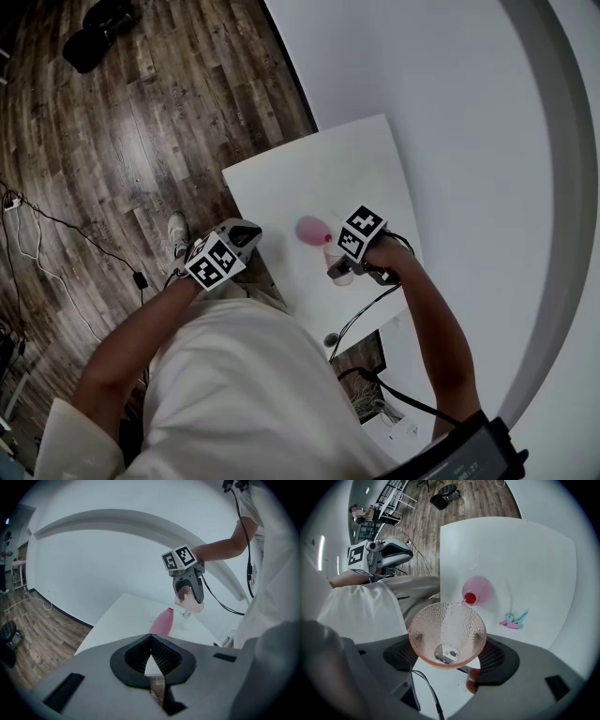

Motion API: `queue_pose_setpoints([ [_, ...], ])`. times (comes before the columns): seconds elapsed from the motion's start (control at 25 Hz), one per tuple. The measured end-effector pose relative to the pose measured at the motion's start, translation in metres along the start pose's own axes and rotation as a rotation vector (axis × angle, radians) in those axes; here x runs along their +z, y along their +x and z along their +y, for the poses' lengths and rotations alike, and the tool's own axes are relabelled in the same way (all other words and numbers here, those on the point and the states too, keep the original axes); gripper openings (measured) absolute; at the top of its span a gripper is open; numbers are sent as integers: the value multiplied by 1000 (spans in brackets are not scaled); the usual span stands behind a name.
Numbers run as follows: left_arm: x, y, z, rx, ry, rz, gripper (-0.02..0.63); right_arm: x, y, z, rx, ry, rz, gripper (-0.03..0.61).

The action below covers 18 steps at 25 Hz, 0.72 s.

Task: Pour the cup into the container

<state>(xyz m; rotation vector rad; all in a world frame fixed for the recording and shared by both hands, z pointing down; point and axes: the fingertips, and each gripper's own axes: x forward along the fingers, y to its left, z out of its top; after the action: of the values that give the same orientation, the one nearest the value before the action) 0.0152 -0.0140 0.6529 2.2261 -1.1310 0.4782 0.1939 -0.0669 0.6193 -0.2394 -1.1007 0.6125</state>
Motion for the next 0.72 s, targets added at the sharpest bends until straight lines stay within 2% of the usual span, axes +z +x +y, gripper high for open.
queue_pose_setpoints([
  [0.72, -5, 0, 0, 1, 1, 1, 11, 0, 5, -1, 2, -1, 26, 373],
])
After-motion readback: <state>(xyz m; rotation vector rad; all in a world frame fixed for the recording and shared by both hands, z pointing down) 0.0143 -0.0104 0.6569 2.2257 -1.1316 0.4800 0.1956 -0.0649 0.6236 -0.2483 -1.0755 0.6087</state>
